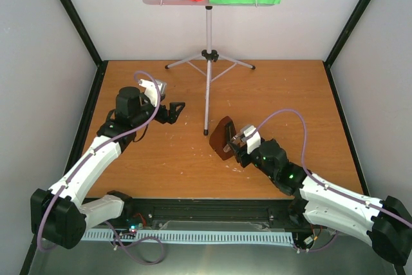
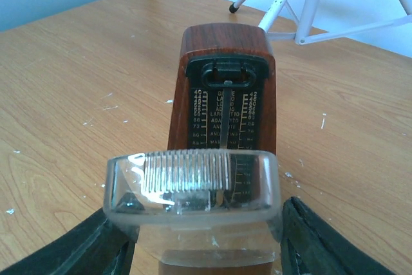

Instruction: Pack up the instrument practice props

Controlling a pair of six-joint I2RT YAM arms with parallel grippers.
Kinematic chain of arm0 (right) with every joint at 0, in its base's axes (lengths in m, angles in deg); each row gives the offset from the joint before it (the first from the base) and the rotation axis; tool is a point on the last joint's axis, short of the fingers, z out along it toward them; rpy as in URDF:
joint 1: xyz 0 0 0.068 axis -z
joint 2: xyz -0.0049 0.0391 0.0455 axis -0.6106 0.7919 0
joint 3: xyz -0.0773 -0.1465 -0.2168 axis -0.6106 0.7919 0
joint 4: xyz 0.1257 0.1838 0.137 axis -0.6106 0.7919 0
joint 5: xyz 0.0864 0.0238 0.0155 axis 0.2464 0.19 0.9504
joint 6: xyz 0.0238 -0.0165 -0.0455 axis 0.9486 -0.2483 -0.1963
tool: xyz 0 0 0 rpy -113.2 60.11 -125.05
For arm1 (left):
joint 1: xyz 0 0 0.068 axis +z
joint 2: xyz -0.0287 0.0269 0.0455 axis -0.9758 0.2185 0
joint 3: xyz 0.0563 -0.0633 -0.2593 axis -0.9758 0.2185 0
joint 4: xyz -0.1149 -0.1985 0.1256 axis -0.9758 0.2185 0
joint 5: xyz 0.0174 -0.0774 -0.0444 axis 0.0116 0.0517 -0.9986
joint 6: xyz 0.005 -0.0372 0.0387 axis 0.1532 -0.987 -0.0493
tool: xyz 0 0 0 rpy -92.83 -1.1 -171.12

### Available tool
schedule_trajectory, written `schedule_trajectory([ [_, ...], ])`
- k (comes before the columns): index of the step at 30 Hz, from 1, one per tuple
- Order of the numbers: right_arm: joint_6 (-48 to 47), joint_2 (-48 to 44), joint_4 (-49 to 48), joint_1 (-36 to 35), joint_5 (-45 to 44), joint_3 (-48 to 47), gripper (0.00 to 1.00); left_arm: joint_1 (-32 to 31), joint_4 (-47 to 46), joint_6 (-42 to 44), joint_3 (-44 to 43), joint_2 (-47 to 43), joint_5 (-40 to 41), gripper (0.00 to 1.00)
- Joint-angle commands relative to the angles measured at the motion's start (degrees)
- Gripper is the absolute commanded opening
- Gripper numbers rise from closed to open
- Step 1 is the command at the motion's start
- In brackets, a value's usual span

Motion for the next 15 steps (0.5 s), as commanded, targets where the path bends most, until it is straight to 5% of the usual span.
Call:
schedule_trajectory([
  [1, -0.76, -0.38, -2.90, 0.72, 0.59, 0.13, 0.51, 0.26, -1.53, 1.49, 0.19, -0.33, 0.27, 0.99],
  [15, -1.62, 3.30, -5.16, 2.30, 2.24, -0.12, 0.51, 0.27, -1.64, 1.57, 0.24, -0.06, -0.27, 0.99],
])
